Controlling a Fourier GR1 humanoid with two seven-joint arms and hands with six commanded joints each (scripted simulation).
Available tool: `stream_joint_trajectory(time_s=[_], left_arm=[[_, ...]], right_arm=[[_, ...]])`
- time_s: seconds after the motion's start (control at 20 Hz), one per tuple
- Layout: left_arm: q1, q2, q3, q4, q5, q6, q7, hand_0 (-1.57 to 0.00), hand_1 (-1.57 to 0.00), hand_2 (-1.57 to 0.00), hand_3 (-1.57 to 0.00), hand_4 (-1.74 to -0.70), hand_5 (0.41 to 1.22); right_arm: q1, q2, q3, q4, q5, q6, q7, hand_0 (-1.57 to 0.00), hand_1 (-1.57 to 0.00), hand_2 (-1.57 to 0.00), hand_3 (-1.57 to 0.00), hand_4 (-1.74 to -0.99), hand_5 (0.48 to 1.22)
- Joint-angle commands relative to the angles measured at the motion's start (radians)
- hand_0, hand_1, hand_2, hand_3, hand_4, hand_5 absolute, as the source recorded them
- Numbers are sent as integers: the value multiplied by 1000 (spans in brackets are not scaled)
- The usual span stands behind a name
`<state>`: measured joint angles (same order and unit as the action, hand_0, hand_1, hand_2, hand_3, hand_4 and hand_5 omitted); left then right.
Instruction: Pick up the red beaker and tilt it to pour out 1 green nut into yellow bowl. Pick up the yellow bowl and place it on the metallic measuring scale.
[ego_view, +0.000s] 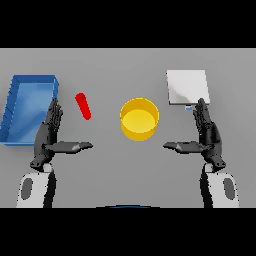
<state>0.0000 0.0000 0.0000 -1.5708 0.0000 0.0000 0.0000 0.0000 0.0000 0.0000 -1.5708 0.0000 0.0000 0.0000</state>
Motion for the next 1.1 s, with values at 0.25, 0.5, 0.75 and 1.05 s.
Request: stream_joint_trajectory(time_s=[0.25, 0.5, 0.75, 1.05], left_arm=[[52, -3, -16, -38, 1, -10, -18, 1, 1, 1, 1, -1202, 677], [118, 54, -98, -158, -99, -30, 5, 1, 1, 1, 1, -1200, 672], [125, 55, -109, -165, -118, -25, 42, 1, 1, 1, 1, -1173, 653], [40, 45, -92, -49, -132, -14, 36, 1, 1, 1, 1, -1197, 659]], right_arm=[[-11, -11, -10, 5, -14, 9, 2, 1, 1, 1, 1, -1177, 572], [47, -96, 65, -77, 148, -1, -43, 1, 1, 1, 1, -1193, 582], [54, -96, 55, -76, 106, 28, -52, 1, 1, 1, 1, -1244, 597], [40, -111, 46, -68, 79, 61, -83, 1, 1, 1, 1, -1291, 623]])
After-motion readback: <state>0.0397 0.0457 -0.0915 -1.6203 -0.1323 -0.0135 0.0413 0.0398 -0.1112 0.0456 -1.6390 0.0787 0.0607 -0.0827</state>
